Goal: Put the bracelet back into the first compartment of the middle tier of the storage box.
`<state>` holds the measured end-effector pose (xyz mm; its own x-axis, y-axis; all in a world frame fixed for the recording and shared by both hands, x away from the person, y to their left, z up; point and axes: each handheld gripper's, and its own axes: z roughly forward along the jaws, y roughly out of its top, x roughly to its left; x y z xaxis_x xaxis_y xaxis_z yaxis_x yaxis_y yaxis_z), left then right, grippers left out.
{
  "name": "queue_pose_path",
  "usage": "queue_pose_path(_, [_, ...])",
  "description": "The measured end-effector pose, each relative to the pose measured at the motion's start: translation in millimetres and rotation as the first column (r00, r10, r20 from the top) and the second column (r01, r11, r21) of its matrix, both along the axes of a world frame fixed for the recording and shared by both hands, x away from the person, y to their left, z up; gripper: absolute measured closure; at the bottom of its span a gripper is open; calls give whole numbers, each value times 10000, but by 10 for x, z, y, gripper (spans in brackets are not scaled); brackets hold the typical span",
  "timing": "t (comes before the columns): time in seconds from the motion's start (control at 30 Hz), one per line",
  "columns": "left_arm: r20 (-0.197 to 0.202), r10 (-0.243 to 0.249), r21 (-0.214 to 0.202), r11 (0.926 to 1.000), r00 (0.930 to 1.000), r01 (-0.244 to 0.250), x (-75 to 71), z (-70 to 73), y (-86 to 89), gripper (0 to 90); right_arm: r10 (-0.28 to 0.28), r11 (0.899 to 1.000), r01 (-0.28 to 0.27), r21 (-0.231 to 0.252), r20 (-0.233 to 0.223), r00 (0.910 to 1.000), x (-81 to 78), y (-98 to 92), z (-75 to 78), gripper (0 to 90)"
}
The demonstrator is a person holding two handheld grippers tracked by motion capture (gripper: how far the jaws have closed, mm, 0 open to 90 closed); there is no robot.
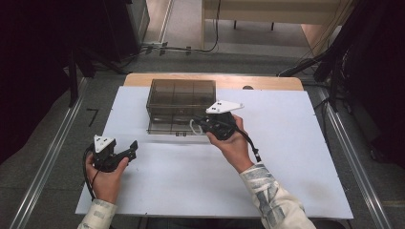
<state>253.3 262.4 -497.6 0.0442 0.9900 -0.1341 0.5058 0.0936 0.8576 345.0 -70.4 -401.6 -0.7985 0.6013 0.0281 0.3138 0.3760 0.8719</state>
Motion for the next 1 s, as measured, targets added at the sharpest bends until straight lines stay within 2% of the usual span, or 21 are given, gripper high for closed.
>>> queue_pose_path(0.5, [-44, -51, -4, 10000, 10000, 51, -4, -3, 6, 188, 163, 9997, -163, 191, 1, 9999, 85, 289, 3, 850])
queue_pose_path(1.0, [-115, -139, -152, 9998, 9998, 137, 8, -16, 19, 188, 386, 9991, -386, 160, -2, 9993, 142, 567, -26, 850])
